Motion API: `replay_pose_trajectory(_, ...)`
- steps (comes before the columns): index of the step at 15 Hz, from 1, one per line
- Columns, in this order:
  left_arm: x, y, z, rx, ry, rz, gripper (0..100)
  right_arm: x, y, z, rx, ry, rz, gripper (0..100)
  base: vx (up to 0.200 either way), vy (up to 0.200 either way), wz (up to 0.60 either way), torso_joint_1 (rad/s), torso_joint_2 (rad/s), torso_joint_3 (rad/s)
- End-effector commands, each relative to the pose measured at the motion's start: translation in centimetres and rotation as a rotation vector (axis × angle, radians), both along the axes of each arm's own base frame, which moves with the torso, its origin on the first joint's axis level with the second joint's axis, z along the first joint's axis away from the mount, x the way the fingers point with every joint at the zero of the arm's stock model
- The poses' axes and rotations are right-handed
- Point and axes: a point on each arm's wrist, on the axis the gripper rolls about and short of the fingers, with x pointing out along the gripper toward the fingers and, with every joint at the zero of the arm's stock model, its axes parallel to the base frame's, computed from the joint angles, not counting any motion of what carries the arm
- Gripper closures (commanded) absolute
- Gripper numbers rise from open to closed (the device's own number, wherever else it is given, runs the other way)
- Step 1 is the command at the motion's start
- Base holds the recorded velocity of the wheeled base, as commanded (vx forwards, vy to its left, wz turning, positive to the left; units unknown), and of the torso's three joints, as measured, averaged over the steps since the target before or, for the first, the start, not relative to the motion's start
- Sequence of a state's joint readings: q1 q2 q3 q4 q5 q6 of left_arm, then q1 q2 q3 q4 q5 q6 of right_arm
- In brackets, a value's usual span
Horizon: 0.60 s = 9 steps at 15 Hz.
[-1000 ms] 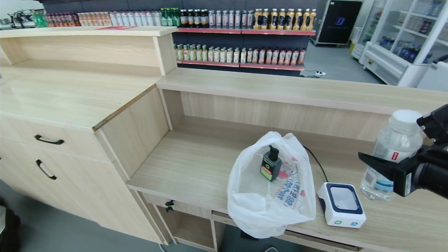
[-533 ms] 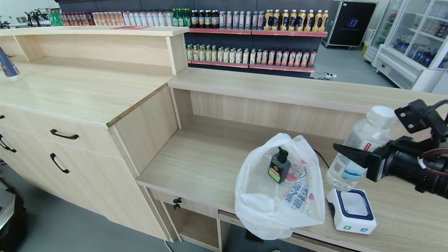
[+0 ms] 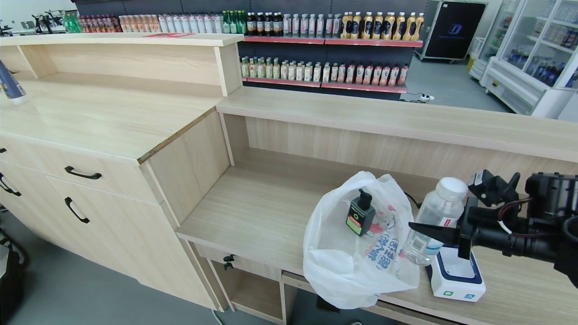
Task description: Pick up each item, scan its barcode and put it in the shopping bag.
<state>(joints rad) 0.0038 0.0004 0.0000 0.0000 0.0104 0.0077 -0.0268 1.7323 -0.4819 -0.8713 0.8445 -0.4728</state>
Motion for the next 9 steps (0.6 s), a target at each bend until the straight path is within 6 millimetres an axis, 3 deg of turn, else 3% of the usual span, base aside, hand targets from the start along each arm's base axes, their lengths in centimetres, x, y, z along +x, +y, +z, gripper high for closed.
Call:
replay_pose_trajectory(1,0.0,0.0,0.0,0.000,0.000,0.001,100,0.9,-1.2,-2.9,-0.002,0.066,0.041,100,0.000,0.000,0.00,0.000,0.00,0.000)
replay_pose_trajectory(9,0.0,0.0,0.0,0.000,0.000,0.001,100,2.1,-1.3,-4.5,0.018,0.065,0.118,100,0.000,0.000,0.00,0.000,0.00,0.000)
